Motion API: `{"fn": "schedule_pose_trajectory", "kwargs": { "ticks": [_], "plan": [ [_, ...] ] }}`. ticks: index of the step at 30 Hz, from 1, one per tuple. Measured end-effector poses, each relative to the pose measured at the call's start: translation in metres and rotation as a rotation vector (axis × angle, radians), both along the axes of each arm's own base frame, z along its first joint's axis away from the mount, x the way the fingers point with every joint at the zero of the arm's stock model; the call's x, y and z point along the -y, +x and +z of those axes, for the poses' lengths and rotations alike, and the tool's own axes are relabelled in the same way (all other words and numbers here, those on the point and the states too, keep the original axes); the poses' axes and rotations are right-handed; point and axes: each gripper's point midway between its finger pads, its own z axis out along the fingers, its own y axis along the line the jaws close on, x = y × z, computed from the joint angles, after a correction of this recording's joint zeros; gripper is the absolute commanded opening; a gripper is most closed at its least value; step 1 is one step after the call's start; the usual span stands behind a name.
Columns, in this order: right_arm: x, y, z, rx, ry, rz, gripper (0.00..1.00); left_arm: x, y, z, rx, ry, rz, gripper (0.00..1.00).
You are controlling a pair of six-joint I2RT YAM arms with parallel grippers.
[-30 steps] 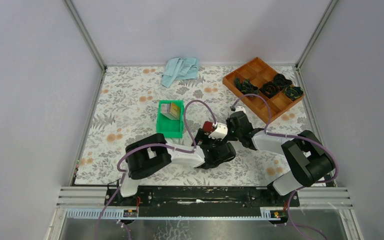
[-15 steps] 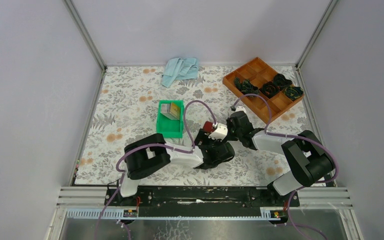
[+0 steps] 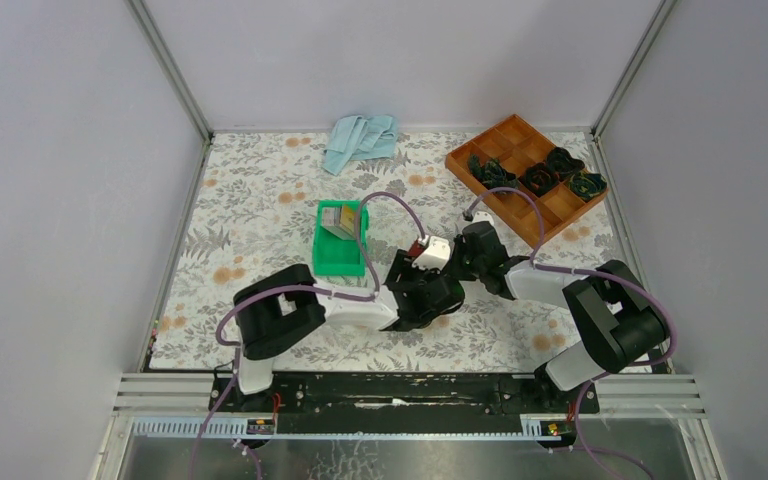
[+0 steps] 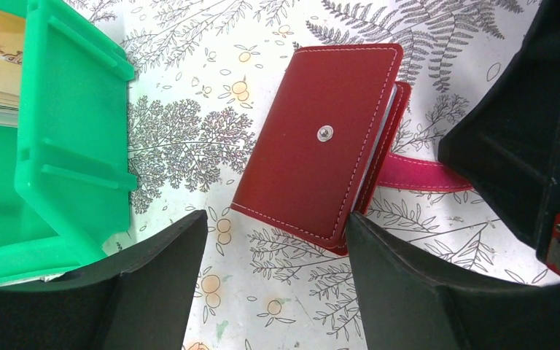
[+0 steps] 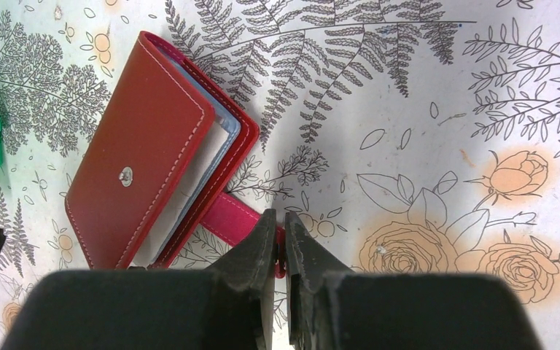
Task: Put the credit cards into the card holder
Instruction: Open the card holder at the center of the board.
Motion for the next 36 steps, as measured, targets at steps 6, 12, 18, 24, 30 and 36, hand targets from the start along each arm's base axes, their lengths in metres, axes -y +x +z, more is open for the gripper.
{"fn": "schedule_pose_trajectory", "kwargs": {
  "ticks": [6,12,18,24,30,36],
  "plan": [
    [0.001,0.001,0.000,0.001,0.000,-0.001,0.00,-0.002,0.003,0.002,-0.002,-0.005,0.004,0.76],
    [0.001,0.001,0.000,0.002,0.000,0.000,0.00,-0.006,0.006,0.002,-0.005,-0.003,0.015,0.78],
    [0.004,0.002,0.000,0.006,-0.003,-0.005,0.00,-0.017,0.014,0.009,0.006,-0.010,0.048,0.79],
    [0.009,0.004,0.000,0.008,-0.010,-0.012,0.00,-0.034,0.028,0.030,0.038,-0.047,0.103,0.80],
    [0.013,0.002,0.000,0.006,-0.022,-0.009,0.00,-0.040,0.033,0.032,0.044,-0.030,0.116,0.80],
    [0.017,-0.003,0.000,-0.003,-0.035,-0.008,0.00,-0.042,0.040,0.024,0.035,0.007,0.122,0.81]
  ]
}}
